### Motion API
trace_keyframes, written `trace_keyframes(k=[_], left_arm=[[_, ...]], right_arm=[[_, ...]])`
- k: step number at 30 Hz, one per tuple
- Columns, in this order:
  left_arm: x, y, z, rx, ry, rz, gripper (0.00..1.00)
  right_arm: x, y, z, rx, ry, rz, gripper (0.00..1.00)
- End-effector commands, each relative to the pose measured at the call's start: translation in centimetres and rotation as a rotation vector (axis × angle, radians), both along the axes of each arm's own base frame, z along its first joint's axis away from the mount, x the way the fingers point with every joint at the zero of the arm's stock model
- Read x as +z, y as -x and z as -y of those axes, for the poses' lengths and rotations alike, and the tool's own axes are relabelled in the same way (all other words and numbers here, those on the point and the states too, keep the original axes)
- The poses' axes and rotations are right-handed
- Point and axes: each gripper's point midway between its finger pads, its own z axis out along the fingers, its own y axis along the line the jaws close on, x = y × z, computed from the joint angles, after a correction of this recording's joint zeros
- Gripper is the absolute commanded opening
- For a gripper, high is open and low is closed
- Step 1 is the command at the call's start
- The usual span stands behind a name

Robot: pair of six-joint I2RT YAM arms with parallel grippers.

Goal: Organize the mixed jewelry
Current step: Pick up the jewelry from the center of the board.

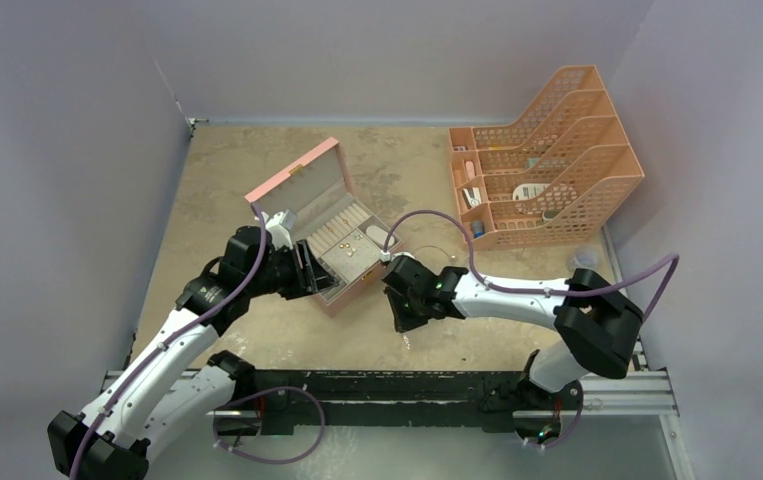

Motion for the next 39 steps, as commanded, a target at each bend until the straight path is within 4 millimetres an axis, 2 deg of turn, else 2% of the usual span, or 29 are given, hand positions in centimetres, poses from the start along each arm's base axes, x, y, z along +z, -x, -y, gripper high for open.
trace_keyframes(k=[1, 5, 10, 20, 26, 32, 39], left_arm=[[0.5, -0.2, 0.0, -0.002, 0.005, 0.030, 0.42], [0.6, -0.2, 0.0, -0.002, 0.005, 0.031, 0.42], [0.6, -0.2, 0.0, -0.002, 0.002, 0.032, 0.42], [0.6, -0.2, 0.0, -0.002, 0.001, 0.034, 0.42], [0.7, -0.1, 0.0, 0.003, 0.007, 0.029, 0.42], [0.7, 0.7, 0.5, -0.014, 0.056, -0.006, 0.43], [-0.2, 2.3, 3.2, -0.118, 0.244, -0.076, 0.43]], right_arm=[[0.2, -0.2, 0.2, -0.017, 0.006, 0.018, 0.21], [-0.9, -0.2, 0.7, -0.022, 0.046, 0.011, 0.27], [-1.5, -0.2, 0.8, -0.010, 0.059, 0.008, 0.27], [-2.3, 0.1, 0.9, 0.017, 0.077, 0.001, 0.13], [-2.7, -0.1, 0.9, 0.008, 0.087, 0.019, 0.02], [-1.6, -0.8, 0.6, -0.018, 0.054, 0.062, 0.00], [1.6, -1.4, -0.8, -0.053, -0.081, 0.115, 0.00]])
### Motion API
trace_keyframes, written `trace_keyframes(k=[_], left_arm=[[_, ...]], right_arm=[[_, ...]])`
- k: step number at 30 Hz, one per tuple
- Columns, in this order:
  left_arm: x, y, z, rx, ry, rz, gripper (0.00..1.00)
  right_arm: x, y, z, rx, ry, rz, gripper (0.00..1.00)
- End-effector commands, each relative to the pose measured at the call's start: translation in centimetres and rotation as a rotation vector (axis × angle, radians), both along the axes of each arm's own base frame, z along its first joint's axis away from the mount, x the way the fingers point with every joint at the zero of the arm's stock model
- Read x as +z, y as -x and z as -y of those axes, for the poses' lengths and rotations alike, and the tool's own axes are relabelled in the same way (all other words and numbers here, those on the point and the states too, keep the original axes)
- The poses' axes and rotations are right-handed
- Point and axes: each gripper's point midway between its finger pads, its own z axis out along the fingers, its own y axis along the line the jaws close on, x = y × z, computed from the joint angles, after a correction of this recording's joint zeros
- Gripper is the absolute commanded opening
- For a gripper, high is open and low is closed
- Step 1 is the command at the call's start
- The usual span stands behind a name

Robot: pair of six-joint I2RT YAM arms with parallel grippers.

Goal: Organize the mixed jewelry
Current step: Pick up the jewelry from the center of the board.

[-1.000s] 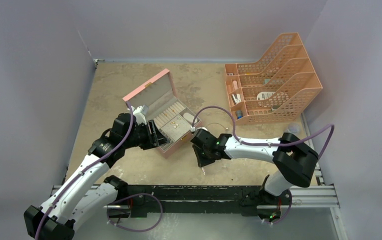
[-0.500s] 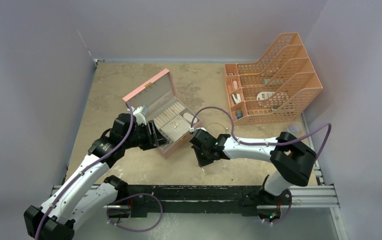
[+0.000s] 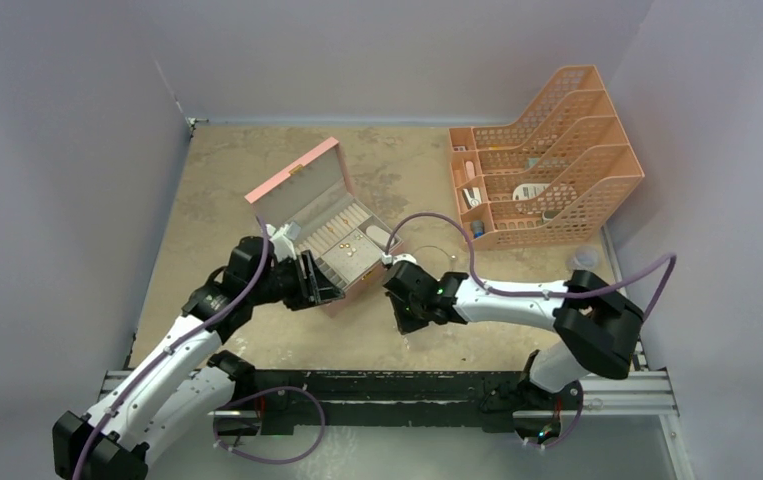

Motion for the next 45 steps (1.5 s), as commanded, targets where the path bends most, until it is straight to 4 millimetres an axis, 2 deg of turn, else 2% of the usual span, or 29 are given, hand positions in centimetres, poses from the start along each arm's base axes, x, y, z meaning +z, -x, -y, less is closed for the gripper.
trace_keyframes(k=[1, 6, 9, 13, 18, 24, 45], left_arm=[[0.9, 1.2, 2.8, -0.111, 0.203, -0.019, 0.42], [0.3, 1.7, 4.0, -0.155, 0.295, -0.034, 0.41], [0.4, 1.3, 4.5, -0.163, 0.323, -0.013, 0.44], [-0.7, 1.2, 5.0, -0.160, 0.346, -0.039, 0.46], [-1.3, 1.1, 5.7, -0.164, 0.389, -0.062, 0.40], [-1.7, 0.9, 6.2, -0.176, 0.389, -0.061, 0.32], [-3.1, 0.4, 6.4, -0.179, 0.333, -0.081, 0.24]], right_arm=[[3.1, -1.1, -1.3, -0.041, -0.120, 0.078, 0.00], [5.2, -1.1, -2.4, -0.050, -0.219, 0.095, 0.00], [6.2, -1.1, -3.0, -0.051, -0.269, 0.098, 0.00], [7.6, -1.1, -3.9, -0.052, -0.329, 0.098, 0.00], [9.3, -1.3, -5.2, -0.054, -0.412, 0.106, 0.00], [10.1, -1.5, -6.1, -0.052, -0.457, 0.109, 0.00], [11.9, -0.9, -7.4, -0.021, -0.529, 0.081, 0.00]])
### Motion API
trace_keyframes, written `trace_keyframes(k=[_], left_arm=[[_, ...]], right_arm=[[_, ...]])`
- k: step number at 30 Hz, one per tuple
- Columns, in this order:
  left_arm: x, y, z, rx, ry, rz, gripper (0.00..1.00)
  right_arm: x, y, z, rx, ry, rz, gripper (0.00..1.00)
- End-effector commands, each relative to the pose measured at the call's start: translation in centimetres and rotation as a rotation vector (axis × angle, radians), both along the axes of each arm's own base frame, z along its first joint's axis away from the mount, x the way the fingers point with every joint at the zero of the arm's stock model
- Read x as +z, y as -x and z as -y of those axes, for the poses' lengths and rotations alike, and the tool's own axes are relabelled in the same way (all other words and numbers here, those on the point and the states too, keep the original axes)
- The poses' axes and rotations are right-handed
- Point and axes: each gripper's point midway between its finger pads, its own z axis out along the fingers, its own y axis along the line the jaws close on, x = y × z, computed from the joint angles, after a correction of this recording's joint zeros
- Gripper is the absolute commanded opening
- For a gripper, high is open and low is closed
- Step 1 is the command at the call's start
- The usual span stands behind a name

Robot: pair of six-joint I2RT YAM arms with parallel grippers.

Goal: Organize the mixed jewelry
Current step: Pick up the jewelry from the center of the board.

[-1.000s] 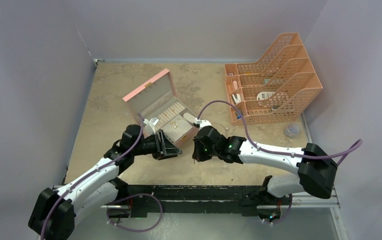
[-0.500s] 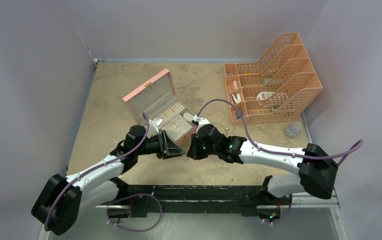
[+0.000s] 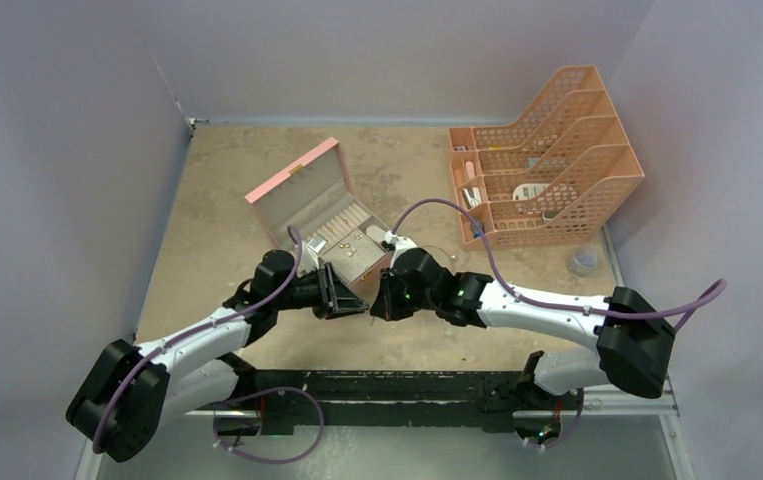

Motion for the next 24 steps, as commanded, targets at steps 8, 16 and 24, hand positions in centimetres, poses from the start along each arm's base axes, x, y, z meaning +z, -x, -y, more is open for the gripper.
trace_keyframes(k=[8, 16, 24], left_arm=[[1.38, -0.28, 0.61, -0.036, 0.022, 0.071, 0.22], [1.22, -0.22, 0.65, -0.041, 0.020, 0.065, 0.15], [1.05, -0.23, 0.67, -0.043, 0.018, 0.061, 0.14]], right_arm=[[3.48, -0.40, -1.63, 0.002, -0.107, 0.032, 0.00], [3.40, -0.32, -1.60, -0.001, -0.109, 0.024, 0.00], [3.85, -0.36, -1.95, -0.001, -0.138, 0.027, 0.00]])
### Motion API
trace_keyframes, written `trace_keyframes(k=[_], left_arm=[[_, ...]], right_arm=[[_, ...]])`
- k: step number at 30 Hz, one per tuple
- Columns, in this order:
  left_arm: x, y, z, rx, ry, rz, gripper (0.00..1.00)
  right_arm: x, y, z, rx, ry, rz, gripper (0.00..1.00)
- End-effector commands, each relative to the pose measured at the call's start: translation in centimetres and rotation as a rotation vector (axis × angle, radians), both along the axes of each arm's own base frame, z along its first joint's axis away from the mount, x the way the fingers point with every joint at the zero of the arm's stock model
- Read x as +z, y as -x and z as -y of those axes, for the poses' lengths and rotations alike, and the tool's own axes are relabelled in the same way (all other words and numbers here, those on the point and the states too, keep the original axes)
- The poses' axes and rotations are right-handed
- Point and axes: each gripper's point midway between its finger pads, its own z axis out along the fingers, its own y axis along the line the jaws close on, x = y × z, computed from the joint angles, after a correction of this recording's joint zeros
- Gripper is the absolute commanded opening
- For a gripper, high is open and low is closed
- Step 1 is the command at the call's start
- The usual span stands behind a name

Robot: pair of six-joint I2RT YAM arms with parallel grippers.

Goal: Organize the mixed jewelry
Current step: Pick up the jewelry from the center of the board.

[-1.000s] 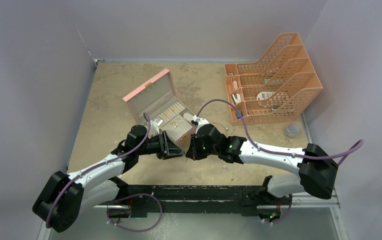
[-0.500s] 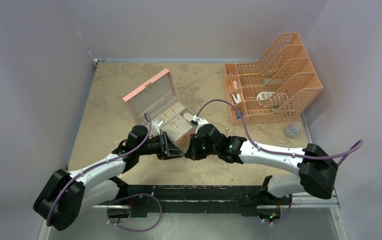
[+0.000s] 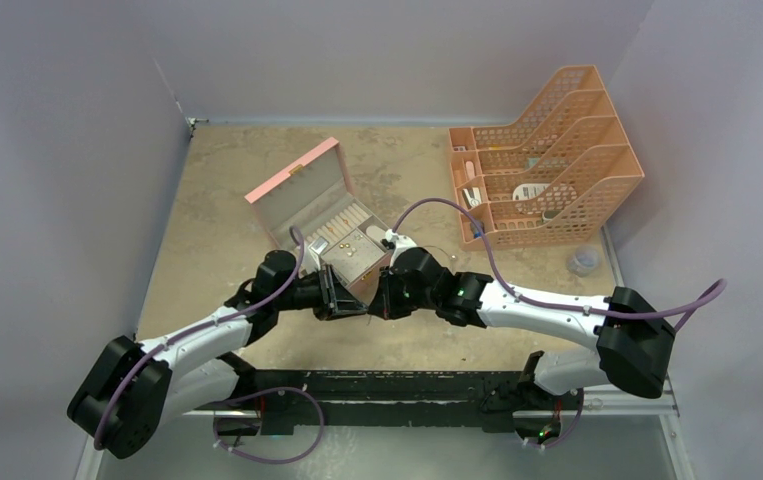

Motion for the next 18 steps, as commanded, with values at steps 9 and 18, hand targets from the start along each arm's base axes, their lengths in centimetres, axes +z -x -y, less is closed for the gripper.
trace_keyframes(k=[9, 18], left_arm=[[1.71, -0.74, 0.61, -0.022, 0.030, 0.087, 0.07], [2.08, -0.83, 0.69, -0.031, 0.031, 0.110, 0.00]], right_arm=[[3.39, -0.05, -1.68, 0.021, -0.120, 0.029, 0.00], [2.84, 0.04, -1.56, 0.017, -0.107, 0.015, 0.00]])
